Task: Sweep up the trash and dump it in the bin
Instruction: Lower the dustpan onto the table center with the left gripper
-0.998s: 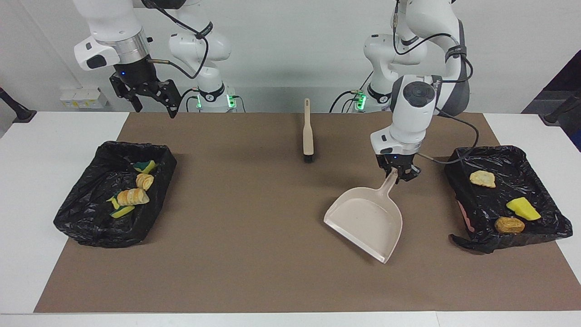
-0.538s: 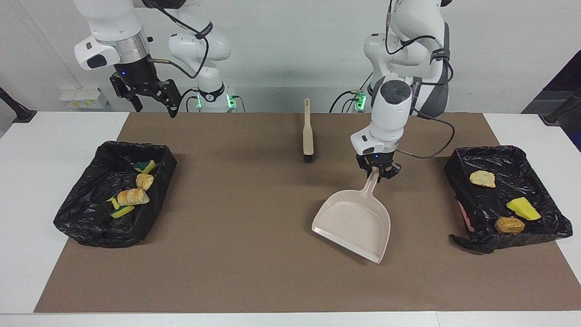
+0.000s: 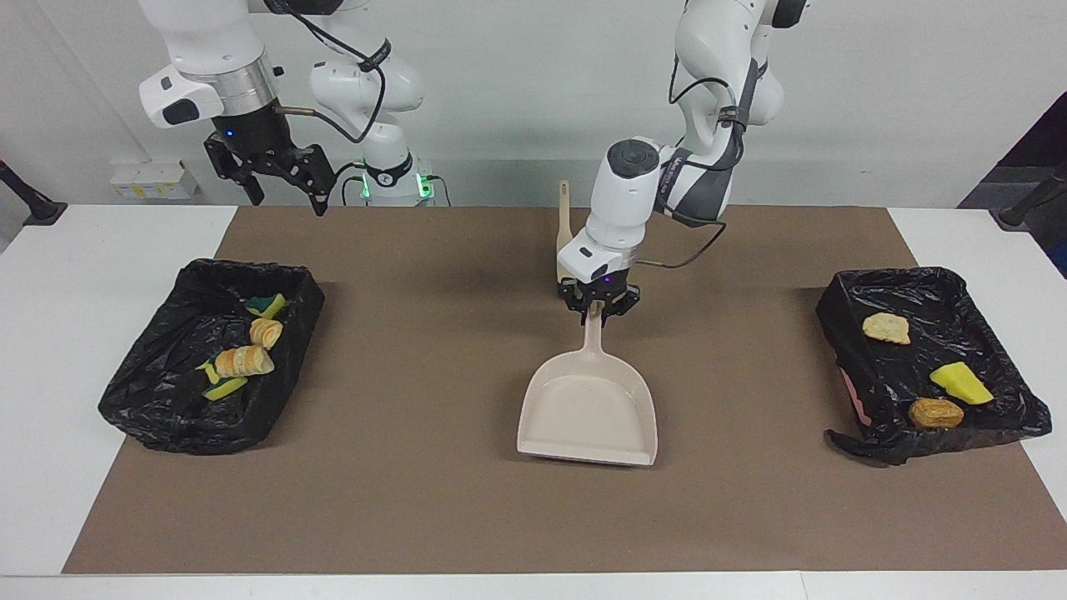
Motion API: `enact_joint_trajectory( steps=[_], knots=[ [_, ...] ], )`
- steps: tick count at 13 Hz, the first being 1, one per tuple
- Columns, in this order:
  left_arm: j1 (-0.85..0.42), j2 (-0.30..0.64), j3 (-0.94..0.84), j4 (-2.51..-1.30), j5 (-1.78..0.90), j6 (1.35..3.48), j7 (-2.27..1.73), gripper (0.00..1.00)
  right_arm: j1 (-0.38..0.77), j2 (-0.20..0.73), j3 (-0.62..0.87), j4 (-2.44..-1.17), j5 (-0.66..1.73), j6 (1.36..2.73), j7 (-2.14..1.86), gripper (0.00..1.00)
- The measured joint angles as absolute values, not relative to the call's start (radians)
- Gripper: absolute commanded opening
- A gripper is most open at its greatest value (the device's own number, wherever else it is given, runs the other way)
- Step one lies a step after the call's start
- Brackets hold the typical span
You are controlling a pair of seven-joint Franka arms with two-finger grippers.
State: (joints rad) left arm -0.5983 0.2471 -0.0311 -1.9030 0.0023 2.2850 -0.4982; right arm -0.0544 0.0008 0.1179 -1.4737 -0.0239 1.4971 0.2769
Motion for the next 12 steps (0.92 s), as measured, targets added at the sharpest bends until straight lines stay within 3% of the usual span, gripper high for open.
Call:
enact_joint_trajectory(
  steps=[5, 6, 7, 8, 10, 12],
  knots=[
    [-0.612, 0.263, -0.031, -1.916, 0.001, 2.308, -0.556, 0.0, -0.054, 0.001, 0.119, -1.473, -0.024, 1.497, 0.277, 1.0],
    [-0.612, 0.263, -0.03, -1.919, 0.001, 2.308, -0.556, 0.07, -0.054, 0.001, 0.119, -1.473, -0.024, 1.497, 0.277, 1.0],
    [-0.612, 0.263, -0.027, -1.924, 0.001, 2.308, -0.556, 0.51, -0.054, 0.001, 0.119, -1.472, -0.024, 1.497, 0.277, 1.0],
    [-0.611, 0.263, -0.024, -1.928, 0.001, 2.309, -0.556, 0.87, -0.054, 0.001, 0.119, -1.472, -0.024, 1.497, 0.277, 1.0],
    [-0.606, 0.263, -0.012, -1.931, 0.001, 2.312, -0.556, 1.0, -0.054, 0.001, 0.119, -1.472, -0.024, 1.497, 0.277, 1.0],
    [-0.593, 0.263, -0.005, -1.931, 0.001, 2.31, -0.557, 1.0, -0.054, 0.001, 0.119, -1.472, -0.024, 1.497, 0.277, 1.0]
  ],
)
